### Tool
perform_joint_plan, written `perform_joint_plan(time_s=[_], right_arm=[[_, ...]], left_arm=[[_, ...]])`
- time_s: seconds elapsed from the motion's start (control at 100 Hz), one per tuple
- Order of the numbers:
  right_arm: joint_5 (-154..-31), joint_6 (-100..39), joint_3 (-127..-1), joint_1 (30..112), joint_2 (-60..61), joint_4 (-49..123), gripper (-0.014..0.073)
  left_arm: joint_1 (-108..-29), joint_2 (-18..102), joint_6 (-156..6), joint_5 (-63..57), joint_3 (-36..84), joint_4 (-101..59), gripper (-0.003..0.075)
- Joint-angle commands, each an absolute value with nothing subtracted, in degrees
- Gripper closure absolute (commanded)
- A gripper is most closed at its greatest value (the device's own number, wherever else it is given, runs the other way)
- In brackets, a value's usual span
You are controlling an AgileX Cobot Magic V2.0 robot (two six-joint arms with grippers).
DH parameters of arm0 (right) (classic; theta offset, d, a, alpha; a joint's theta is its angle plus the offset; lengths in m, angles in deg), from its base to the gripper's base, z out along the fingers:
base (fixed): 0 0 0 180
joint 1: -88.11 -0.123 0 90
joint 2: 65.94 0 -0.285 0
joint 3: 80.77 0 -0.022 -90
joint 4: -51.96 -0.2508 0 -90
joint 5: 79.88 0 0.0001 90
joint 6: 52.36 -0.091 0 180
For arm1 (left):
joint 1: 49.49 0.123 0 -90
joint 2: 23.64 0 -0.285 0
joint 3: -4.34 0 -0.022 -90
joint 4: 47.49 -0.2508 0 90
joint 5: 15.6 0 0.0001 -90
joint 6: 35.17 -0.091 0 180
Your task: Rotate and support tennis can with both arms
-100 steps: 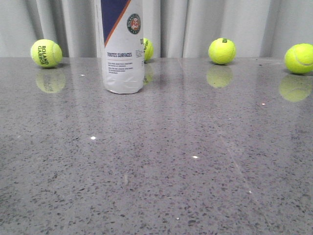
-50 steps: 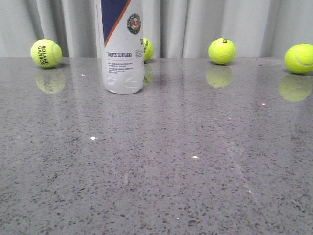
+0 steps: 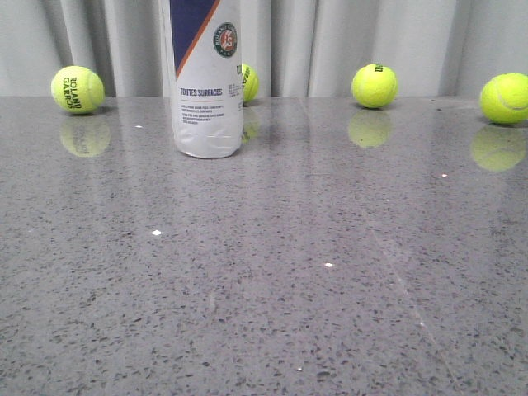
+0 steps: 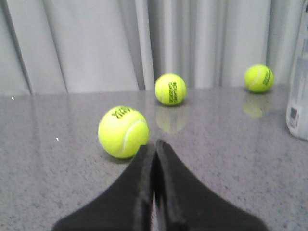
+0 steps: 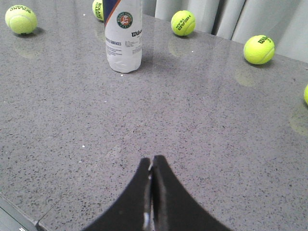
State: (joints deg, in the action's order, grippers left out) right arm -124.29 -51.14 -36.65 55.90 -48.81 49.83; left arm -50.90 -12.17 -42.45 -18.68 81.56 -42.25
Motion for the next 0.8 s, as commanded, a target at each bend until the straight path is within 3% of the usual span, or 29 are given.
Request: perform_joint_plan(time_s=[0.0, 0.3, 0.79], right_arm=[[-119.76, -51.15, -37.81, 55.98, -48.16, 50.29, 0.0660], [-119.86, -51.15, -37.81, 55.98, -48.05, 50.29, 0.0660], [-119.86, -51.15, -37.81, 55.98, -48.05, 50.29, 0.0660]], left_arm=[[-49.53, -14.62, -42.16, -23.99, 84.13, -42.37, 0.0740], [-48.53, -17.97, -42.16, -16.35, 84.13, -42.37, 0.0740], [-48.75, -17.97, -42.16, -16.19, 84.13, -42.37, 0.0740]])
